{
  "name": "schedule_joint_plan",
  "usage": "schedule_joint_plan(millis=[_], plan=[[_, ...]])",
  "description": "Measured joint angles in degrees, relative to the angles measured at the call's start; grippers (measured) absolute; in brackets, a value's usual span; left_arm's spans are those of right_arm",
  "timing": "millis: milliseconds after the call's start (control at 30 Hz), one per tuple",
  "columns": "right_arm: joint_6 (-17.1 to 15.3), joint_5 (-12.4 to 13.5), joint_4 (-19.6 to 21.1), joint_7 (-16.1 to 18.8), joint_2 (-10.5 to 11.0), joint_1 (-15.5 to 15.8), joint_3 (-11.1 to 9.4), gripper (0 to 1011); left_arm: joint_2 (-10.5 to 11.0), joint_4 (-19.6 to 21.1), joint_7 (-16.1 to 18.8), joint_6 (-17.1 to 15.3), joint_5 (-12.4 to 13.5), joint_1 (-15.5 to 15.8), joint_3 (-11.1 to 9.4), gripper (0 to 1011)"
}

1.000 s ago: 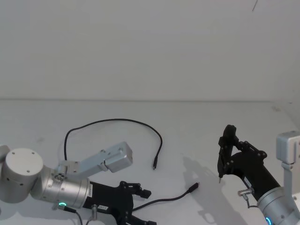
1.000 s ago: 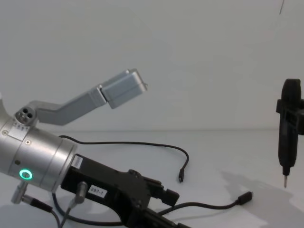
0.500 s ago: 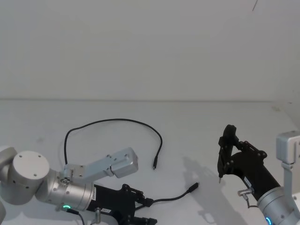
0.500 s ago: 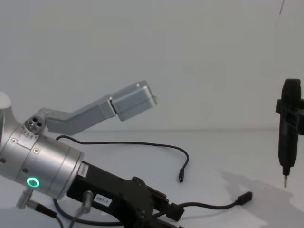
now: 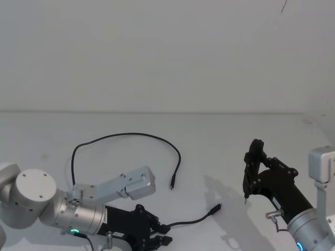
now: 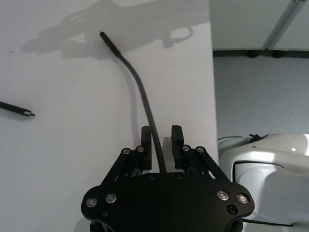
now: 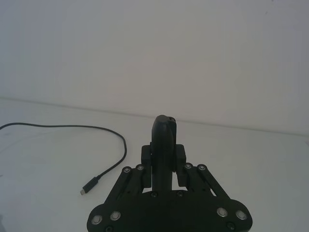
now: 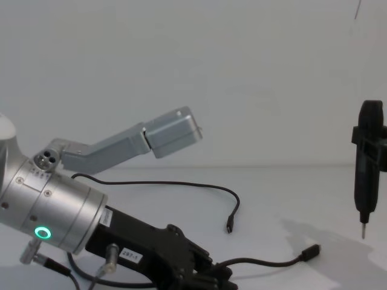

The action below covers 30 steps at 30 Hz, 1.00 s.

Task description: Pick up the data cable with the one hand.

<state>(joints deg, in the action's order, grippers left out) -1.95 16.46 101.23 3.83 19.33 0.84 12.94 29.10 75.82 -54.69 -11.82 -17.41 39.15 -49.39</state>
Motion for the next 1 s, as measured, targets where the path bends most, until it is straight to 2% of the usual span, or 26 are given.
schedule_joint_plan(millis=[233,467,733,1000], plan=[[0.0,0.0,0.0,0.0,0.0,0.0,0.0,279,1.4,1.8,2.5,-0.9,0.5,-0.6,0.5,193],[0.0,0.0,0.0,0.0,0.0,0.0,0.0,279,3.7,5.2,6.3,-2.2,0.6,-1.8,2.7,37],[0.0,0.0,0.0,0.0,0.0,0.0,0.0,279,6.9,9.7,10.5,-3.9,0.5,-3.5,5.8,35],[0.0,0.0,0.0,0.0,0.0,0.0,0.0,279,8.3,12.2,12.6,-4.8,0.5,-4.4,7.5,35]])
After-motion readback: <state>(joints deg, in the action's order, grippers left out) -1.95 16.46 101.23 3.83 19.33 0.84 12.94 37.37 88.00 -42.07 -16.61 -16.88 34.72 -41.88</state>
